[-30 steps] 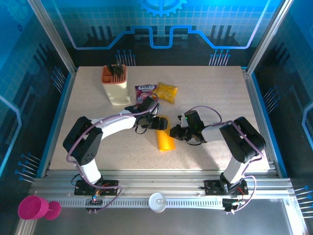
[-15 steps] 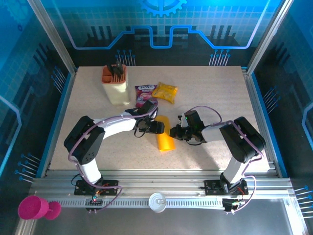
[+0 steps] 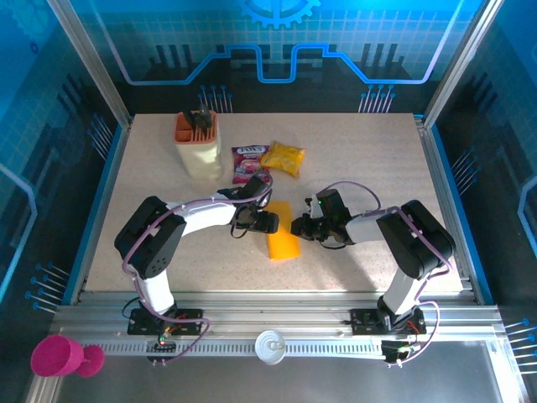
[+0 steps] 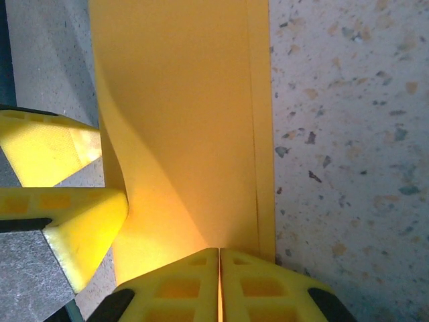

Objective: Fold a paper plane with a square sheet of paper (pick it up from the middle)
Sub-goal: Hold the square sheet of paper at the center of the table.

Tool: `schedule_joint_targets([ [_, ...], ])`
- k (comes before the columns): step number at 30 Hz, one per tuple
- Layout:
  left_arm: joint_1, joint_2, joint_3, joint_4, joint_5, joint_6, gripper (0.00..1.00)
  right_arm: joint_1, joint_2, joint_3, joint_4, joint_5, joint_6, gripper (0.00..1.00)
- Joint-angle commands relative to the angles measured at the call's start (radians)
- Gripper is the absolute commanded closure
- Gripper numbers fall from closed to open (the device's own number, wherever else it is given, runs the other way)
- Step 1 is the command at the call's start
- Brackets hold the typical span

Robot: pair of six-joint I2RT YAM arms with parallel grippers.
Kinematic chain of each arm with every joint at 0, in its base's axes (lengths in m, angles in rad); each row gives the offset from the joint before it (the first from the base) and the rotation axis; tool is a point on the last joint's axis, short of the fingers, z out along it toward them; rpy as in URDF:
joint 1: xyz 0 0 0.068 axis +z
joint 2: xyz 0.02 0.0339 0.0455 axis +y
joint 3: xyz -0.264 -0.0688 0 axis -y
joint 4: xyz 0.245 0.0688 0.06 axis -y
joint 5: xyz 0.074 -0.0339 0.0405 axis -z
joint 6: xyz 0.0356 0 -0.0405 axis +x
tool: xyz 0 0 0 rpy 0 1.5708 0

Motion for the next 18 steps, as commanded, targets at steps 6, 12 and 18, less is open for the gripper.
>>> schedule_joint_targets([
  [6,-0.007,0.023,-0.023,-0.02,-0.021,0.027,0.24,-0.011,-0.065,0.083,-0.099,-0.01,-0.025,0.87],
  [12,-0.007,0.025,-0.017,-0.021,-0.02,0.028,0.24,-0.092,-0.15,0.086,-0.158,0.046,-0.029,0.86],
  [18,-0.007,0.028,-0.014,-0.019,-0.014,0.028,0.24,-0.149,-0.195,0.037,-0.181,0.133,0.009,0.84],
])
